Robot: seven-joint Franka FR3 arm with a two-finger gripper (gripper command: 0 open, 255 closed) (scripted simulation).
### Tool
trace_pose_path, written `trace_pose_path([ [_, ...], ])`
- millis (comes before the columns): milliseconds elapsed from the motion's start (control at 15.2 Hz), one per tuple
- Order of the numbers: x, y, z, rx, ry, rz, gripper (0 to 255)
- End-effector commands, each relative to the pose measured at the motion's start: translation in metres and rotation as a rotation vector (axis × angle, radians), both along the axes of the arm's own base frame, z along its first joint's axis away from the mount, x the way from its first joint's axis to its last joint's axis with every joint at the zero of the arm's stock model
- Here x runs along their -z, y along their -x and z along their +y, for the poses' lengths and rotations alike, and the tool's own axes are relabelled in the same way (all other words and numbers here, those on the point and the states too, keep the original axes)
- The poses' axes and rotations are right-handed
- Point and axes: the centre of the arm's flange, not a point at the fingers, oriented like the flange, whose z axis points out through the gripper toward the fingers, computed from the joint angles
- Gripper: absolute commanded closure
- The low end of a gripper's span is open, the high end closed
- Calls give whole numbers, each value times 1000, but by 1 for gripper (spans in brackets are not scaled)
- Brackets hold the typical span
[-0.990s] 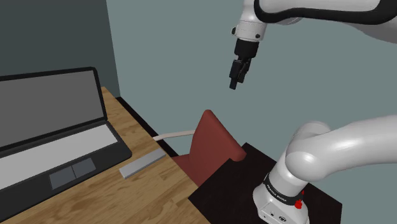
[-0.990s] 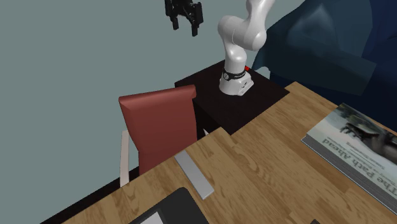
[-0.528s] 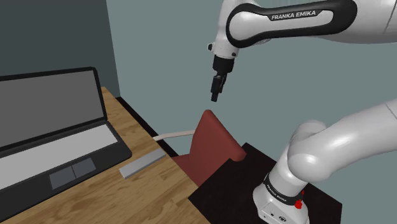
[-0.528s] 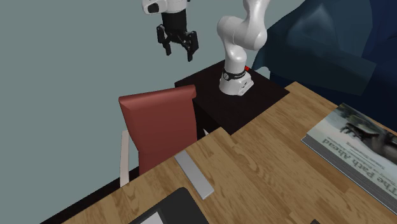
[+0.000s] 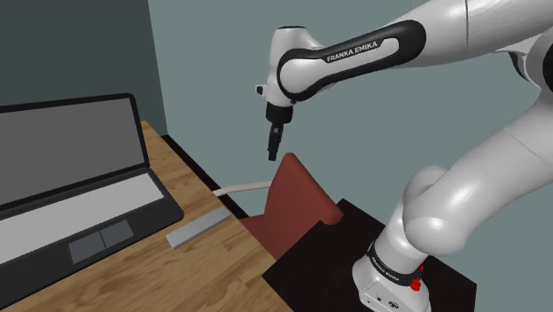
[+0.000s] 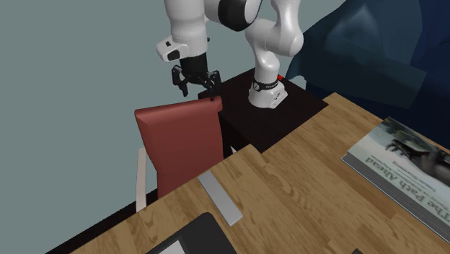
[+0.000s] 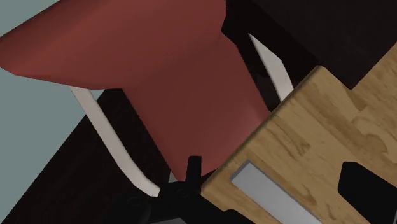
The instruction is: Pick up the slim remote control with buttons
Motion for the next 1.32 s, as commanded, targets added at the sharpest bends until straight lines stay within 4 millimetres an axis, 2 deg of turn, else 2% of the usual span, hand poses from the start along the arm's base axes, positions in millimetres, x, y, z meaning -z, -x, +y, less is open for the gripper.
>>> trace_pose_path([
  [0, 18, -12, 16, -59, 0, -5, 0],
  [660, 111, -57, 97, -346, 3, -22, 0],
  [1254, 194, -78, 178, -604, 5, -36, 0],
])
